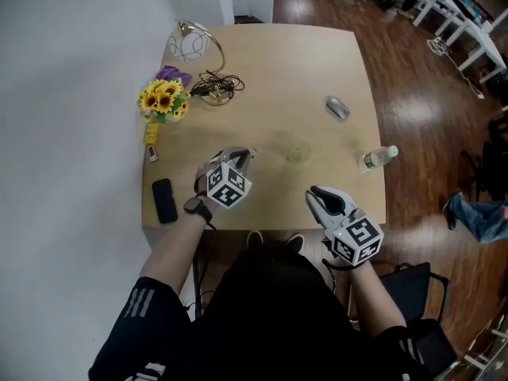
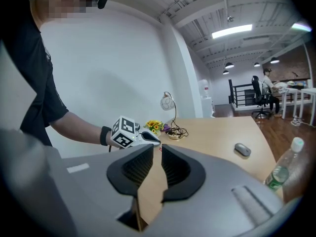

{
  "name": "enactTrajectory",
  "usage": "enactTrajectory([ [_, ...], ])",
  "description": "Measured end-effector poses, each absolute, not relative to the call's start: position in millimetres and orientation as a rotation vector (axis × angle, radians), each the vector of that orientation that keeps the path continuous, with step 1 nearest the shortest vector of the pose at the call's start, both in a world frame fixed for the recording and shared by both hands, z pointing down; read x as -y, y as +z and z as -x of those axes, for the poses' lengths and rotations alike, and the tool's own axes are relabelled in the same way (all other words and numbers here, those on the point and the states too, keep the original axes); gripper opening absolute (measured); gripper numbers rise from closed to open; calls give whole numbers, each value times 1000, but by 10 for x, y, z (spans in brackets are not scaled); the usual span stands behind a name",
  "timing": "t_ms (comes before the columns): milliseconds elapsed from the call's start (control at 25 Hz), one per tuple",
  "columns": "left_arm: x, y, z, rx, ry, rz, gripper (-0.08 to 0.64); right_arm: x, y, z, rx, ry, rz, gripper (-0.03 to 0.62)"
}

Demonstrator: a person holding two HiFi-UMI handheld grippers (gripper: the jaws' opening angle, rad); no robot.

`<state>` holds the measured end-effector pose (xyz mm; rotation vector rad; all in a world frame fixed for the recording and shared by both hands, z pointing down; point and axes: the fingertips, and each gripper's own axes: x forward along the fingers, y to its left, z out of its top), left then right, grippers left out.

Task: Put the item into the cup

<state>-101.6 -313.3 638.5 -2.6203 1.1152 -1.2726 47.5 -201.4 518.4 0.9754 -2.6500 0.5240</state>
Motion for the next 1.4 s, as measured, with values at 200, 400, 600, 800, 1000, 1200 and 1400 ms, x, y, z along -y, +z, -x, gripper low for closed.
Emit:
enactTrajectory([
  [200,3332,6141,233,-978,-1179,2645,-8,2002,5170,-759,2639,537,-1039,63],
  [400,3451,6300,-308,-852,-1225,2652,-8,2013,5195,-1011,2626,555,-1096,63],
  [600,3450,6658,-549,-759,-1345,2639,-8,2024,5238,-1200,2606,582,-1136,63],
  [800,3457,6996,-621,-723,-1473,2620,-8,2008,5282,-1307,2603,596,-1144,63],
  [1000,3490,7201,-622,-718,-1571,2578,-6,2009,5286,-1365,2610,596,-1139,63],
  [1200,3530,7228,-623,-724,-1598,2570,8,2027,5280,-1388,2615,595,-1128,63],
  [1400,3551,7192,-622,-730,-1611,2571,42,2018,5280,-1392,2625,589,-1111,63],
])
